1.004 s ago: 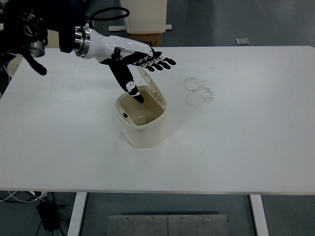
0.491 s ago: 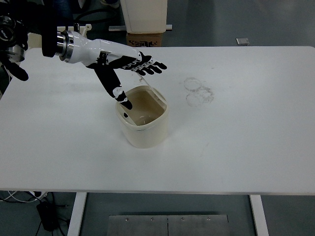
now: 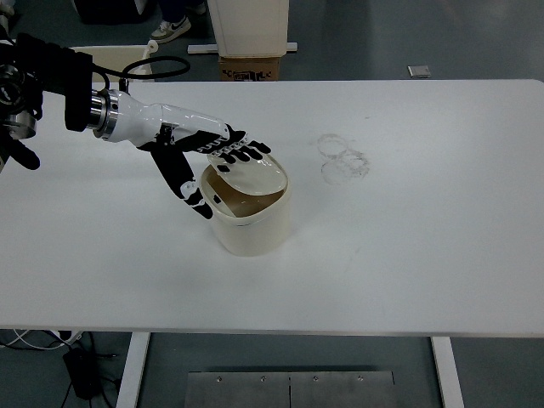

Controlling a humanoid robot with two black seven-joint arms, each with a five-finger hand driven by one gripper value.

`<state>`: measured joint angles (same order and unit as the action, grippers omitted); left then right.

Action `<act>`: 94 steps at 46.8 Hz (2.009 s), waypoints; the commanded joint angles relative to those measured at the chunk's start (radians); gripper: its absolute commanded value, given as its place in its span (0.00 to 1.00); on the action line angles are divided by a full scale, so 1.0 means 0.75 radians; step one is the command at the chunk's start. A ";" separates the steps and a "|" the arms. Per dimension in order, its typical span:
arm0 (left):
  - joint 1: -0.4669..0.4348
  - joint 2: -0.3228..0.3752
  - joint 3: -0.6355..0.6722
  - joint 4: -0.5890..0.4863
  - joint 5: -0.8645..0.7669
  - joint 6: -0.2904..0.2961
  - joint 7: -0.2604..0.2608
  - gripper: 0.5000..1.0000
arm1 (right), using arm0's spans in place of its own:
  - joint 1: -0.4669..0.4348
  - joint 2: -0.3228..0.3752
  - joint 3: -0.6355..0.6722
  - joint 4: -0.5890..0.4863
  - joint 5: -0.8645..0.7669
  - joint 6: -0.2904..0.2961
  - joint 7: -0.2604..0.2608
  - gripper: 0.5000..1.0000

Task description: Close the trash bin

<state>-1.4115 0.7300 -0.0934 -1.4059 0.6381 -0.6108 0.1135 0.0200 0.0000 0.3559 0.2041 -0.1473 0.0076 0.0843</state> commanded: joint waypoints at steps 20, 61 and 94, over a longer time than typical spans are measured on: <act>0.070 0.010 0.000 -0.015 0.006 0.000 0.000 1.00 | 0.000 0.000 0.000 0.000 0.000 0.000 0.000 0.99; 0.125 0.015 0.000 -0.044 0.012 0.000 -0.002 1.00 | 0.000 0.000 0.000 0.000 0.000 0.000 0.000 0.99; -0.024 0.037 -0.121 0.028 -0.194 0.000 -0.004 1.00 | 0.000 0.000 0.000 0.002 0.000 0.000 0.000 0.99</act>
<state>-1.4294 0.7577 -0.1504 -1.4073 0.5193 -0.6109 0.1103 0.0199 0.0000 0.3559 0.2040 -0.1473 0.0076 0.0846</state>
